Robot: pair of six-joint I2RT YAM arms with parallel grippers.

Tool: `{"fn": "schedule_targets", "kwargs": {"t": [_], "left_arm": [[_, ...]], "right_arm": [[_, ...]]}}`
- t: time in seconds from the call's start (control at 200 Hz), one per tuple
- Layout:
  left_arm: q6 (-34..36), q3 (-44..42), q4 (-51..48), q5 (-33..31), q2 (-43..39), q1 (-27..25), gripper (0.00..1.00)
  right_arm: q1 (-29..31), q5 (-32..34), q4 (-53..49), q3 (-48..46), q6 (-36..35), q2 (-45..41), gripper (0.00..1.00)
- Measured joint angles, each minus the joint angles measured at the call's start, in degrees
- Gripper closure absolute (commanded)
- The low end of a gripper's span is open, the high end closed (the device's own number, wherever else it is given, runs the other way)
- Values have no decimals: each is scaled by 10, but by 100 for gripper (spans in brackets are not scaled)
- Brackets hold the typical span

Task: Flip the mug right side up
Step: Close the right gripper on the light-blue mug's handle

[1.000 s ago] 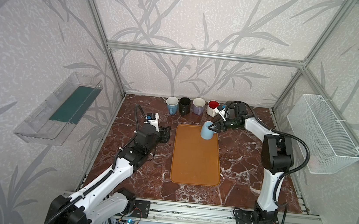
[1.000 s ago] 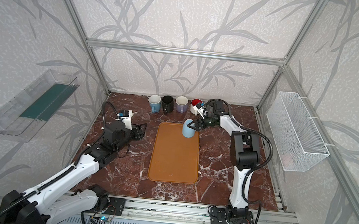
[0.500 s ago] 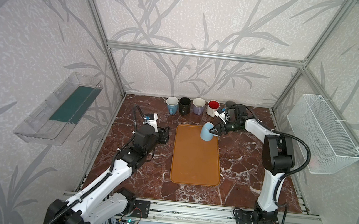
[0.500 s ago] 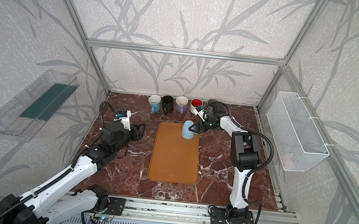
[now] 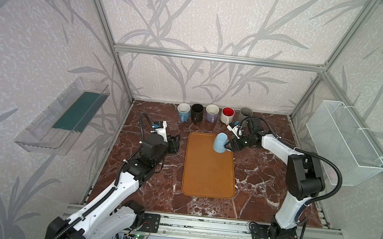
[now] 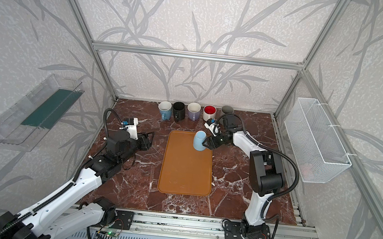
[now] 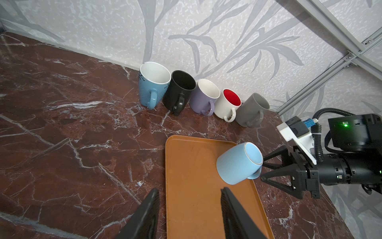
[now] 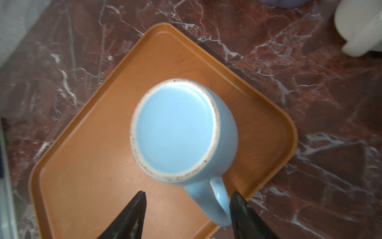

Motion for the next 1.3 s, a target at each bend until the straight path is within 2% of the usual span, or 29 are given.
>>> {"fn": "schedule_targets", "kwargs": {"t": [0.12,0.345,0.685,0.83,1.075,1.3], "left_arm": [[-1,0,-5,-1,-1,0,49],[-2,0,-15,-6,-7,0,50],[-2,0,-18,-10,-8,0,50],[-2,0,-21,-10,-8,0,49],[-3,0,-23,-11,-12,0,49],[-6,0,-23,-11,-15,0,49]], "right_arm": [[15,50,7,-2,10,-5,45],[23,101,7,-3,17,-7,54],[41,124,3,-3,13,-7,66],[47,120,-4,-3,10,-7,75],[54,121,-8,-3,15,-7,75],[59,135,-11,-3,21,-7,70]]}}
